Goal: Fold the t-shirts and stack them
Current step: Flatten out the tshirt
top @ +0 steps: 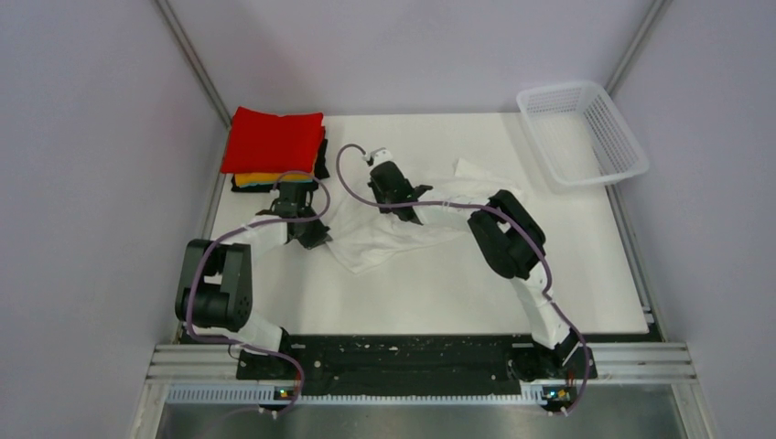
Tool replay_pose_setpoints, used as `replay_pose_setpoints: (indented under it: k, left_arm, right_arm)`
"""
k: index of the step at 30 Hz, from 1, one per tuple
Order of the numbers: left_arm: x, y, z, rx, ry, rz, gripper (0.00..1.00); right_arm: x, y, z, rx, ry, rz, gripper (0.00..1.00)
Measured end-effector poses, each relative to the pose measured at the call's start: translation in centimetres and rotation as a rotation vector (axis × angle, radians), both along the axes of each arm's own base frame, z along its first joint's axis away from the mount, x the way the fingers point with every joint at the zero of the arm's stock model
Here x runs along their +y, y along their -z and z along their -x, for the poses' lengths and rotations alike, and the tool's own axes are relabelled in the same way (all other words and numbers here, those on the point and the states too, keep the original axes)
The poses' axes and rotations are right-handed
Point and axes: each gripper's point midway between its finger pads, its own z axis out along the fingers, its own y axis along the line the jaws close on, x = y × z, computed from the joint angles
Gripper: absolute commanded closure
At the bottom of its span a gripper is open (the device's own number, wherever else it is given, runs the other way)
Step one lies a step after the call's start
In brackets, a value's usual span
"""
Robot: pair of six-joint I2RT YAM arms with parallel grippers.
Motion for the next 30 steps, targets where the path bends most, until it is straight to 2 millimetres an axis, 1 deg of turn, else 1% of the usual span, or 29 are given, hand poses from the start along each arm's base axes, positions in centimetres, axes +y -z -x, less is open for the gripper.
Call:
replay_pose_setpoints:
  k: [3,5,7,9,11,12,13,14,15,16,17,18,20,21,23,25,26,27,28,30]
  left_arm:
    - [0.4,0.1,0.1,0.004,-0.008,-0.019,1.0]
    - [0.8,0.0,0.2,0.01,-0.019,-0.04,1.0]
    - [1.3,-0.2,0.2,0.012,-0.034,-0.069,1.0]
    - [1.9,-0.9,-0.3,-0.004,-0.049,-0.098,1.0]
    - [2.3,-2.1,-1.1,-0.033,-0.06,-0.122,1.0]
    - [2.6,-3.0,-1.8,-0.058,-0.062,-0.136,1.0]
    - [2.7,-3.8,-2.5,-0.081,-0.064,-0.145,1.0]
    - [2.8,-4.8,-3.1,-0.107,-0.066,-0.155,1.0]
    - [3.0,-6.0,-3.9,-0.138,-0.069,-0.166,1.0]
    - [3.2,-7.3,-4.7,-0.174,-0.072,-0.178,1.0]
    - [3.3,-8.7,-5.5,-0.211,-0.077,-0.187,1.0]
    - [3.5,-10.3,-6.2,-0.255,-0.079,-0.199,1.0]
    - [3.8,-13.8,-7.2,-0.346,-0.085,-0.216,1.0]
    - [4.0,-15.5,-7.5,-0.39,-0.086,-0.221,1.0]
    - [4.2,-19.6,-7.7,-0.508,-0.088,-0.23,1.0]
    - [4.4,-23.6,-7.4,-0.626,-0.09,-0.232,1.0]
    - [4.4,-25.9,-7.0,-0.695,-0.09,-0.233,1.0]
    - [4.5,-27.6,-6.6,-0.746,-0.091,-0.231,1.0]
    - [4.5,-29.9,-6.1,-0.809,-0.088,-0.229,1.0]
    - [4.3,-34.5,-4.6,-0.936,-0.077,-0.222,1.0]
  right_arm:
    - [-0.6,-0.7,0.2,-0.008,0.008,0.001,1.0]
    - [-1.3,-1.8,0.3,-0.019,0.02,-0.003,1.0]
    - [-2.7,-3.4,0.2,-0.038,0.042,-0.012,1.0]
    - [-4.5,-5.5,-0.1,-0.067,0.074,-0.026,1.0]
    - [-6.9,-7.9,-0.9,-0.102,0.118,-0.047,1.0]
    - [-8.6,-9.6,-1.6,-0.128,0.149,-0.061,1.0]
    - [-9.9,-10.7,-2.1,-0.146,0.174,-0.068,1.0]
    - [-11.8,-12.2,-2.7,-0.173,0.204,-0.073,1.0]
    - [-14.0,-14.0,-3.4,-0.207,0.237,-0.075,1.0]
    - [-15.6,-15.3,-3.8,-0.233,0.264,-0.072,1.0]
    - [-17.9,-17.3,-4.3,-0.273,0.298,-0.068,1.0]
    - [-19.4,-18.8,-4.5,-0.304,0.32,-0.066,1.0]
    - [-22.8,-22.7,-4.4,-0.385,0.365,-0.056,1.0]
    - [-24.2,-25.0,-4.0,-0.433,0.381,-0.05,1.0]
    - [-25.7,-28.9,-2.6,-0.514,0.393,-0.045,1.0]
    - [-26.8,-33.0,-0.7,-0.6,0.388,-0.049,1.0]
    - [-27.2,-35.0,0.3,-0.639,0.38,-0.052,1.0]
    - [-27.4,-36.7,1.1,-0.672,0.374,-0.056,1.0]
    - [-27.8,-39.1,2.2,-0.72,0.361,-0.065,1.0]
    - [-28.3,-42.7,4.1,-0.787,0.335,-0.083,1.0]
